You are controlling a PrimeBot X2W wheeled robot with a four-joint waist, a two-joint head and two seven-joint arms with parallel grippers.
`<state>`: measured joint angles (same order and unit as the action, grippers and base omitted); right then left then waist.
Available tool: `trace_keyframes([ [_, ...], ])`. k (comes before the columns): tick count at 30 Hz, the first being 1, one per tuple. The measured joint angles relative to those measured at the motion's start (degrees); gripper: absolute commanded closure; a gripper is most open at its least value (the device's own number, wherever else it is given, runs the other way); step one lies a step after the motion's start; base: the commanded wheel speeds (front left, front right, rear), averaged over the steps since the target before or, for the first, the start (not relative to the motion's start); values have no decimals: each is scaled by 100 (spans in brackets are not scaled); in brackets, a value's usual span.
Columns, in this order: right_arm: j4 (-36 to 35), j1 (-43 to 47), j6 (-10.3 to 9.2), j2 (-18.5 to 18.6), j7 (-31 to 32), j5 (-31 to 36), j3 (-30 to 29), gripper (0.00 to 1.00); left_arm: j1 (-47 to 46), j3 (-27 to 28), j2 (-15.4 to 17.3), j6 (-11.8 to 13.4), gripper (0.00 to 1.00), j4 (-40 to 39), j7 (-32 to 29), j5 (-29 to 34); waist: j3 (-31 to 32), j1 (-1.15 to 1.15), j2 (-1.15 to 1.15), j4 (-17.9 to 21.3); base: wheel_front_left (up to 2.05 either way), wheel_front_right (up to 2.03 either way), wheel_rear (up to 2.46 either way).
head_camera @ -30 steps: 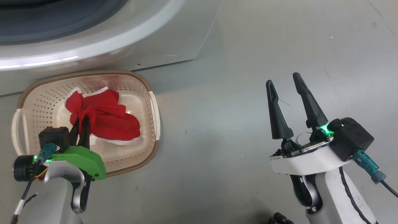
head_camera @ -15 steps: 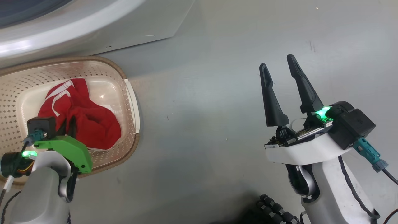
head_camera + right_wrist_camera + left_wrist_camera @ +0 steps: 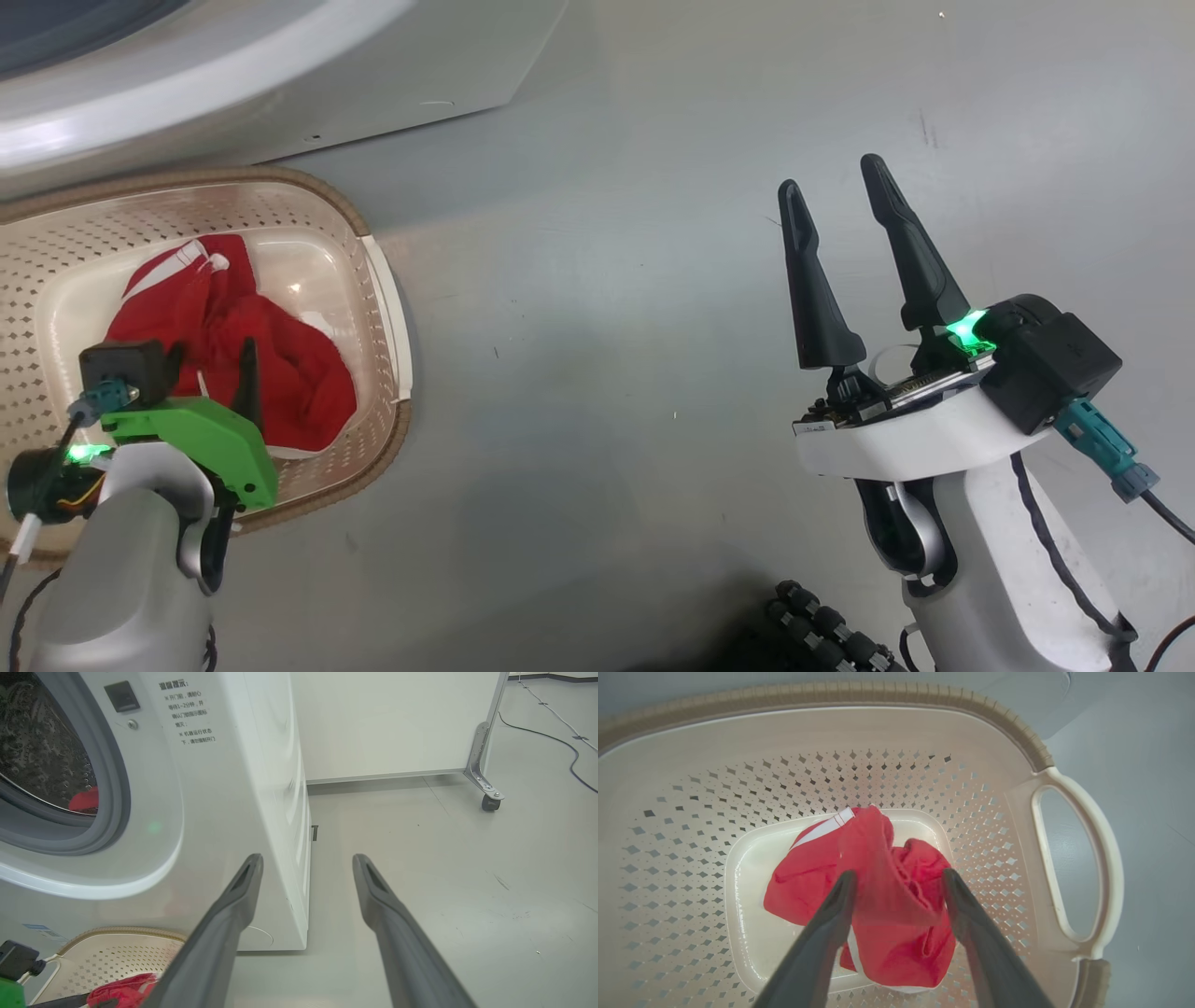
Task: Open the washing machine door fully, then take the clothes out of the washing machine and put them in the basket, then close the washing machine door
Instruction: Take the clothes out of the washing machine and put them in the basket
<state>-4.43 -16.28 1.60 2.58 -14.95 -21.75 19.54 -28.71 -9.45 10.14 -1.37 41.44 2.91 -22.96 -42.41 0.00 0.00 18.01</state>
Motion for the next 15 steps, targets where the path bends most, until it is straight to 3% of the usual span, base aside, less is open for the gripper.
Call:
trace_keyframes([
  [15, 283, 2, 1, 0, 0, 185, -183, 0, -29, -246, -237, -190, 0, 207, 964, 144, 471, 0, 0, -219, 0, 0, 0],
])
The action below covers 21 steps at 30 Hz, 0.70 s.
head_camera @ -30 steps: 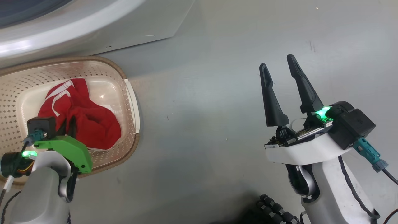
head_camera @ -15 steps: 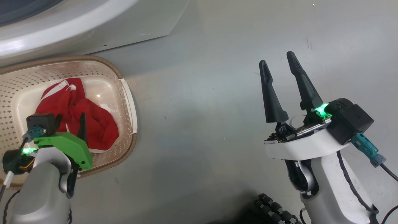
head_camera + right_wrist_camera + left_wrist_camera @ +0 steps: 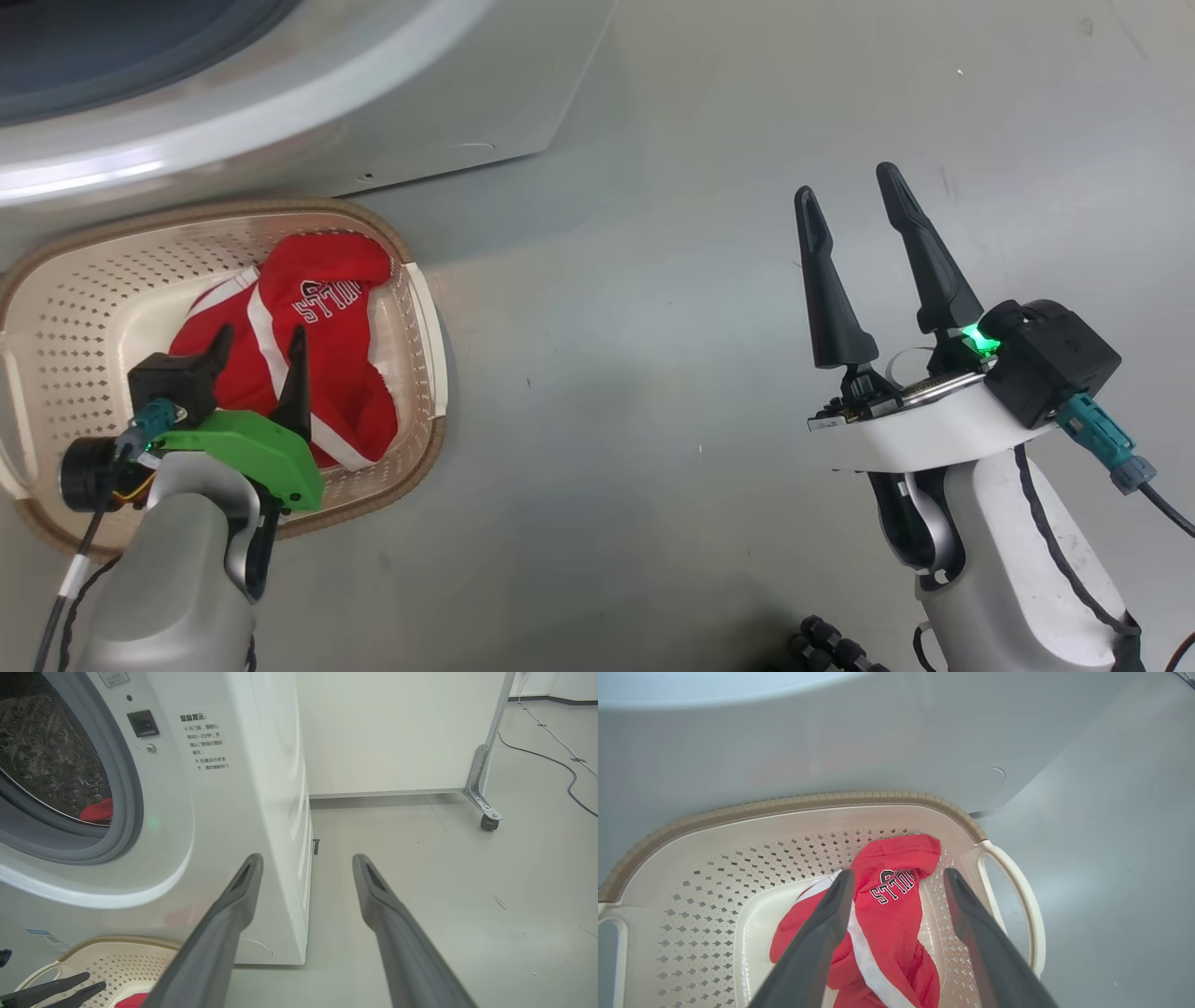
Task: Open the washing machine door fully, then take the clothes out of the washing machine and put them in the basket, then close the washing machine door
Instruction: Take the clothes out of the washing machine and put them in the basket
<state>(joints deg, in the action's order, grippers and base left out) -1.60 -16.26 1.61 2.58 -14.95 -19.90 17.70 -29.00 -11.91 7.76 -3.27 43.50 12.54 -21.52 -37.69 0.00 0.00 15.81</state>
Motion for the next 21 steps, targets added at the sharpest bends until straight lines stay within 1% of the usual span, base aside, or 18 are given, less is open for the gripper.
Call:
trace_keyframes([
  [6, 129, 50, 9, 1, 0, 204, -185, 0, 13, -34, -190, -65, 0, -71, 167, 0, 287, 0, 0, -165, 0, 0, 0],
  [12, 220, 224, 29, 2, 0, 298, -388, 0, 27, -40, -341, -85, 0, -229, 175, -3, 596, 0, 0, -382, 0, 0, 0],
  [19, 271, 359, 35, 2, 0, 330, -472, 0, 183, -18, -353, -89, 0, -542, 191, 15, 1017, 0, 0, -632, 0, 0, 0],
  [21, 308, 459, 35, 2, 0, 344, -499, 0, 230, 37, -360, -88, 0, -795, 191, 65, 1144, 0, 0, -698, 0, 0, 0],
])
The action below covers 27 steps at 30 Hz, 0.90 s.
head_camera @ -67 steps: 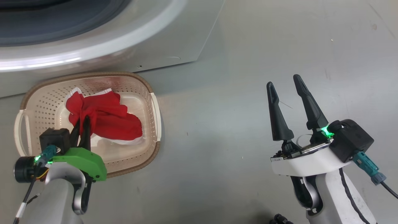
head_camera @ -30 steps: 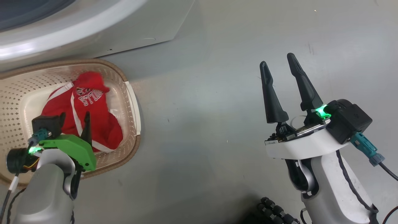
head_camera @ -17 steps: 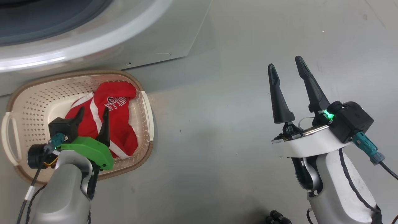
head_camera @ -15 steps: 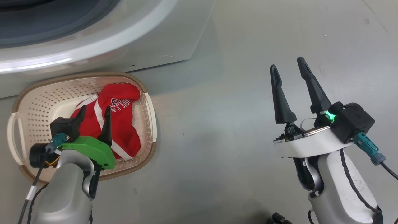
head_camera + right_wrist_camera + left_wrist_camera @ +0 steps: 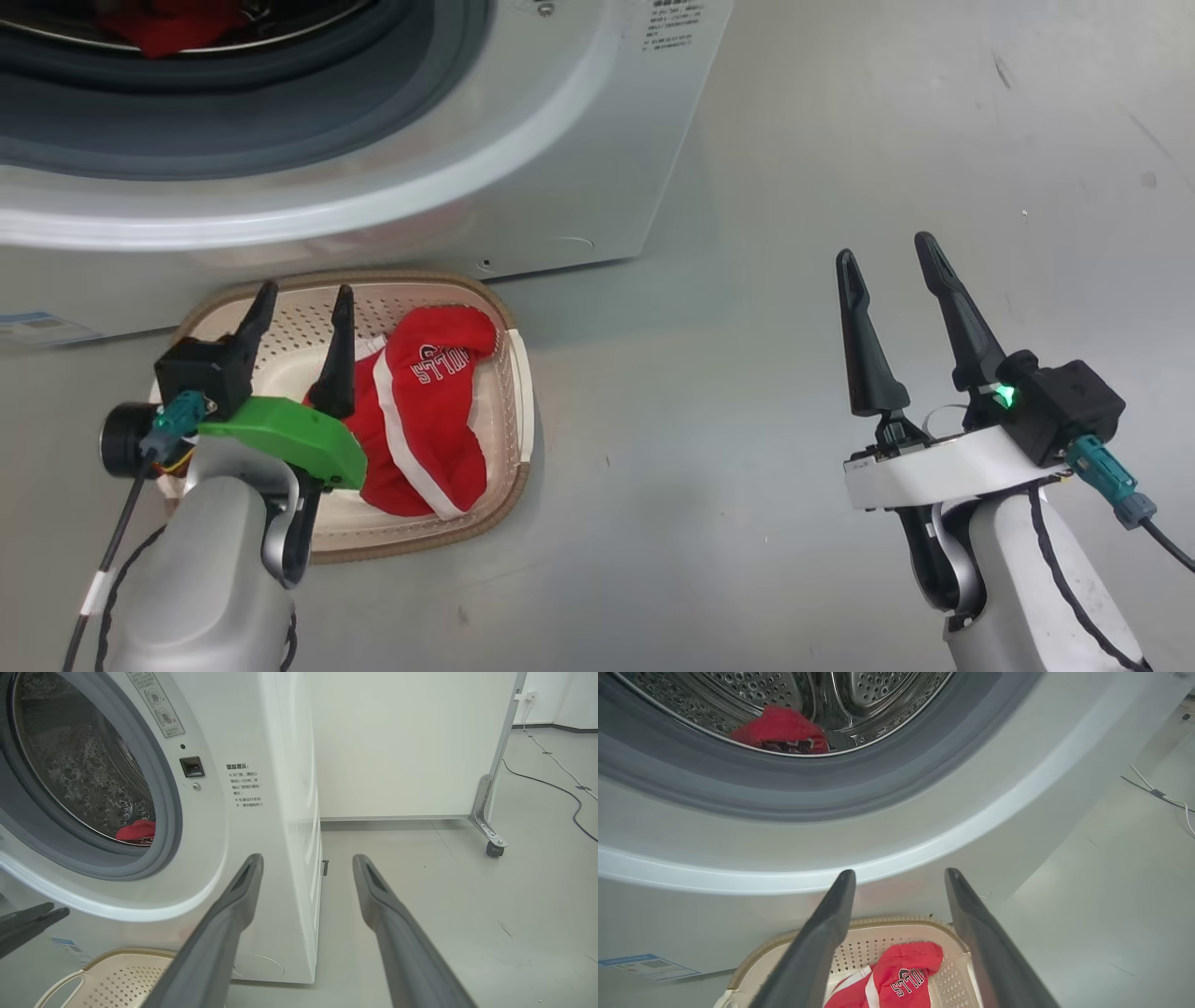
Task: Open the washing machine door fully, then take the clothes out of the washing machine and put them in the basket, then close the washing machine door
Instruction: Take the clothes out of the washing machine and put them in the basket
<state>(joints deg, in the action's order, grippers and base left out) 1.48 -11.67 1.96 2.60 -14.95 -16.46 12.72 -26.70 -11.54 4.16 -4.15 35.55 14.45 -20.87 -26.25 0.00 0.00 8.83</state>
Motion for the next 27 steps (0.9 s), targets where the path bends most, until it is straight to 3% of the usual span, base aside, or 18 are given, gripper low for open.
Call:
trace_keyframes([
  [10, 159, 424, 24, -1, 0, 97, -140, 0, 226, 183, -81, 34, 0, -1006, 0, 194, 690, 0, 0, -349, 0, 0, 0],
  [27, 338, 977, 48, -3, 0, 156, -271, 0, 1233, 151, -77, 142, 0, -1822, 0, 502, 1578, 0, 0, -595, 0, 0, 0],
])
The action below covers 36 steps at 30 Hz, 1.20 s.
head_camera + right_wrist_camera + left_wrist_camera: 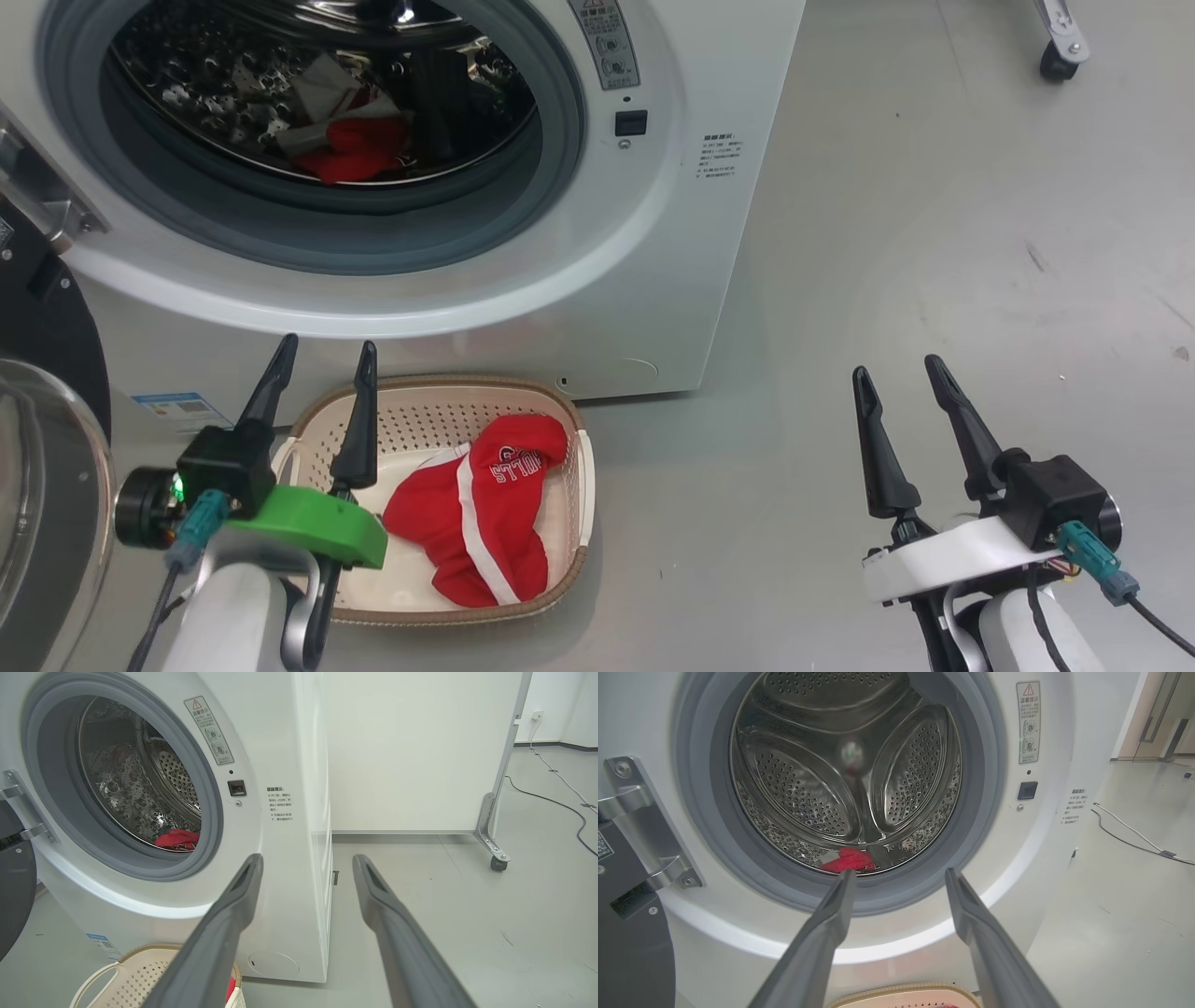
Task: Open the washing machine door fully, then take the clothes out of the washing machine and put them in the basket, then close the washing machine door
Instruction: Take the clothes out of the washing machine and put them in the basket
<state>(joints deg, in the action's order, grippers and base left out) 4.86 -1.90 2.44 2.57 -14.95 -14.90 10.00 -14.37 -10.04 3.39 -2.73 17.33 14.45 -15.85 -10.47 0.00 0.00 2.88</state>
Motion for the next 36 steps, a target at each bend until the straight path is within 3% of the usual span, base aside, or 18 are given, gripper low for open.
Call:
trace_keyframes([
  [21, 37, 671, -8, -13, 0, 10, -31, 0, 1328, -107, 18, 143, 0, -534, 0, 32, 714, 0, 0, -213, 0, 0, 0],
  [36, -67, 834, -13, -20, 1, 8, -19, 0, 1636, -144, 20, 172, 0, -891, -2, 12, 803, 0, 0, -205, 0, 0, 0],
])
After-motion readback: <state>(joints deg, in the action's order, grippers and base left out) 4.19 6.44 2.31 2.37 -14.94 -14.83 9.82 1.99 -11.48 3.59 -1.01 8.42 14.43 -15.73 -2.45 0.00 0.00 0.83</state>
